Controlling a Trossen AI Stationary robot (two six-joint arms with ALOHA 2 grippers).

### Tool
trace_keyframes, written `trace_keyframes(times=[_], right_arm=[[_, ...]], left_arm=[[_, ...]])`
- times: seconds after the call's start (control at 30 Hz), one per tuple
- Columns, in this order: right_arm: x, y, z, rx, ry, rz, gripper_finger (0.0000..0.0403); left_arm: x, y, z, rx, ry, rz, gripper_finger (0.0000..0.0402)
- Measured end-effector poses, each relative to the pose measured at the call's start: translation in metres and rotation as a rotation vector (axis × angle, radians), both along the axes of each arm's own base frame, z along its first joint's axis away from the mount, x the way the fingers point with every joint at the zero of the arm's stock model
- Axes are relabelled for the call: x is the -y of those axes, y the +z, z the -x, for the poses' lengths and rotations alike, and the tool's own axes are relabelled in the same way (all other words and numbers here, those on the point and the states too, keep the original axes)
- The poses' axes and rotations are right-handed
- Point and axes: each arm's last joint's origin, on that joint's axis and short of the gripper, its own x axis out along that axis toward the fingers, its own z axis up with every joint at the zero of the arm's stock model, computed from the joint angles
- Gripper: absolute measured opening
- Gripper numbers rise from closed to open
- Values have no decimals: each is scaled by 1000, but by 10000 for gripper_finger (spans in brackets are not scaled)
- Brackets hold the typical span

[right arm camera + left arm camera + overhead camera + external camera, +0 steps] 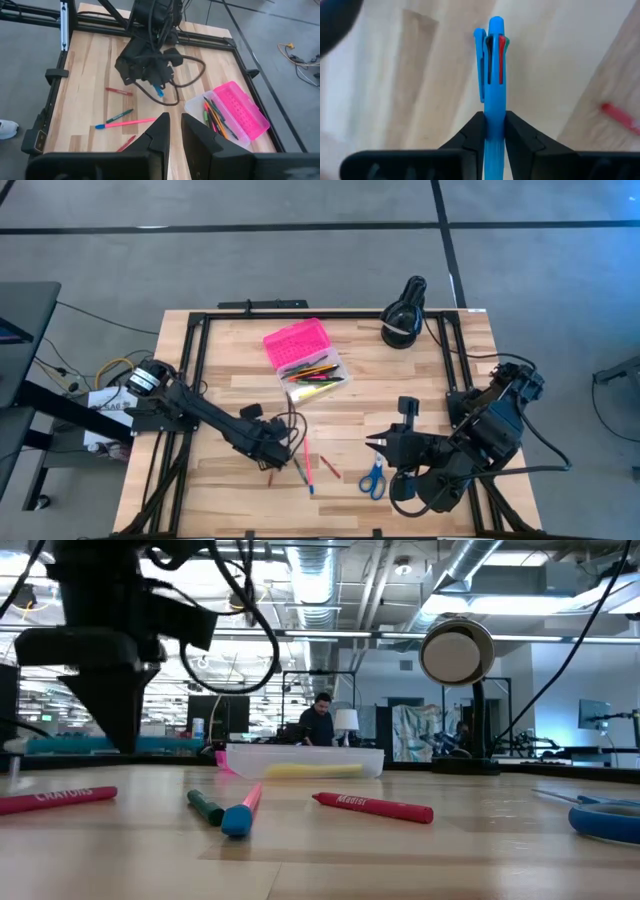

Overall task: Pick & place school supplies into a supply box
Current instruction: Put the blue pen into the pink supply box

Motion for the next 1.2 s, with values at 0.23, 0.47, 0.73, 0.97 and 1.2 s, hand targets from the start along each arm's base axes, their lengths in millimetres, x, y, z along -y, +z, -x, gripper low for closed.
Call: trace_keyframes(times=[0.23, 0.47, 0.73, 0.97, 1.2], right_arm=[[1, 0, -1, 0, -2, 0, 42], [1, 0, -1, 2, -3, 0, 42], [4, 1, -4, 12, -20, -1, 42], [6, 1, -6, 17, -47, -22, 42], [8, 1, -8, 27, -81, -57, 42]], left_arm=[[-19, 31, -28, 68, -63, -78, 48], [-75, 53, -62, 174, -44, -101, 48], [-153, 57, -82, 303, 12, -72, 51], [-199, 58, -78, 325, 55, -27, 56], [-208, 58, -77, 322, 43, -26, 82]])
